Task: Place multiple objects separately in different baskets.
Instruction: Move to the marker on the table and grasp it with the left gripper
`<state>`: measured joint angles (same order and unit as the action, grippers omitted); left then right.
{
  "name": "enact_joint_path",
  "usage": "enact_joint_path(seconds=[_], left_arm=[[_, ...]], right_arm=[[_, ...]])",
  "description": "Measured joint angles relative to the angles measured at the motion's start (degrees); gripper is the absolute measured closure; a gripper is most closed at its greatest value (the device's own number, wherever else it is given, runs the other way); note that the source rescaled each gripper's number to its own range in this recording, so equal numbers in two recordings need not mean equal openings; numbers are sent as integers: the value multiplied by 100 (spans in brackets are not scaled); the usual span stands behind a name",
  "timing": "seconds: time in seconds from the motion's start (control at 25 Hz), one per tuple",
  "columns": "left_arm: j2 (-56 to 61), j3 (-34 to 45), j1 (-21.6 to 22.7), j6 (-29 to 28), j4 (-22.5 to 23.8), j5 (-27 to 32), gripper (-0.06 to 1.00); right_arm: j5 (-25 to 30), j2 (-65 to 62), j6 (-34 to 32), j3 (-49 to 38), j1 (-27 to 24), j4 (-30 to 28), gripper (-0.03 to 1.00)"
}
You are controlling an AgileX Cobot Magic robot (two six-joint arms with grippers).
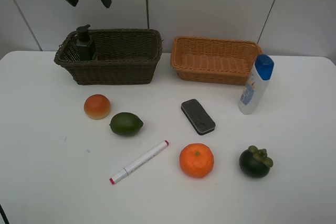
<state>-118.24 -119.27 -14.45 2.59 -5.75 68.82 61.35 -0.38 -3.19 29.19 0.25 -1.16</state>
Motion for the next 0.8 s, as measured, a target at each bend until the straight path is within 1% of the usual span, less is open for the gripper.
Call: enact_joint_path(seconds=[0.08, 0.28, 0.56, 0.68, 0.8], left_arm=[[307, 430, -283, 100, 0, 0, -6], [973, 1822, -1069, 157, 0, -16, -6], [1033, 3605, -2404, 310, -14, -51, -6], [1033, 4213, -2879, 319, -53, -443, -6], [1033, 4693, -3183, 319, -83, -910, -6]], right_arm=[[0, 0, 0, 0, 0, 0, -3], [0, 0, 0, 0, 0, 0, -3], [0, 0, 0, 0, 0, 0, -3], [0, 0, 0, 0, 0, 0, -3], [0, 0, 0, 0, 0, 0, -3]])
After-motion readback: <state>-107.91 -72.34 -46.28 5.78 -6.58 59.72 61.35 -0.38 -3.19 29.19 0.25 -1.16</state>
